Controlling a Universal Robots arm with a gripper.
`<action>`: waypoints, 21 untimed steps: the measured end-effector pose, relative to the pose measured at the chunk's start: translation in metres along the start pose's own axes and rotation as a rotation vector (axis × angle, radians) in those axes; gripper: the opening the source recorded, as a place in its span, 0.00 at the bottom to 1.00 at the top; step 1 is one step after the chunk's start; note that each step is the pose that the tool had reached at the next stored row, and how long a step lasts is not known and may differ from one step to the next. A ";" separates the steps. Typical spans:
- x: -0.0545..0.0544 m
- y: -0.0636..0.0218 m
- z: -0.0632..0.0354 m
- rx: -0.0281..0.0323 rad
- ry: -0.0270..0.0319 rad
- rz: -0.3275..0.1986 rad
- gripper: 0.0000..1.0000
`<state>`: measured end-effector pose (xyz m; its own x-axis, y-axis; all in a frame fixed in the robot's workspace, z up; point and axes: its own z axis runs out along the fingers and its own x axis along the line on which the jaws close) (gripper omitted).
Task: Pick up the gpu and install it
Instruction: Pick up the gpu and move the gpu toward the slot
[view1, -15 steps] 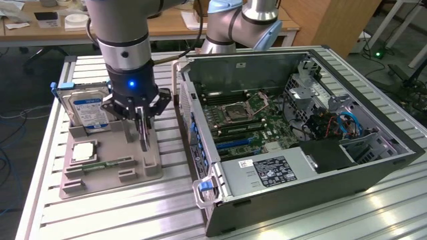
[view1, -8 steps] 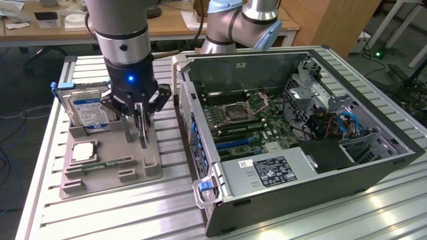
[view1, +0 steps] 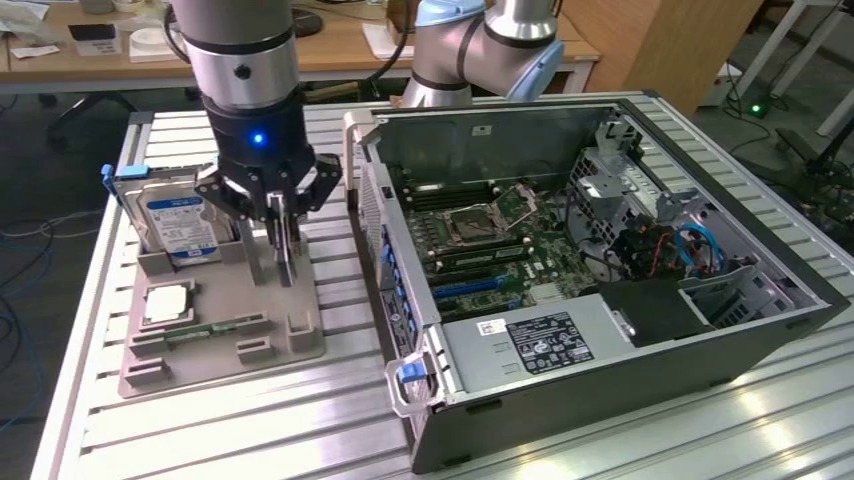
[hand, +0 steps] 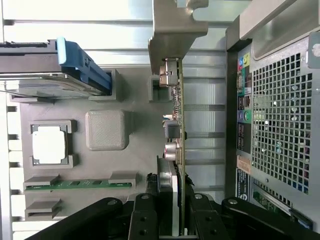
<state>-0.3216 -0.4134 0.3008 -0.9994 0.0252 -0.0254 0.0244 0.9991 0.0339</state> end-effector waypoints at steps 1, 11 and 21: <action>0.000 0.0001 -0.0024 0.0000 -0.0001 0.000 0.28; -0.001 0.0010 -0.0283 0.0000 0.0000 0.000 0.28; -0.001 0.0018 -0.0526 0.0000 0.0000 0.000 0.28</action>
<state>-0.3216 -0.4134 0.3535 -0.9994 0.0252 -0.0254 0.0243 0.9991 0.0340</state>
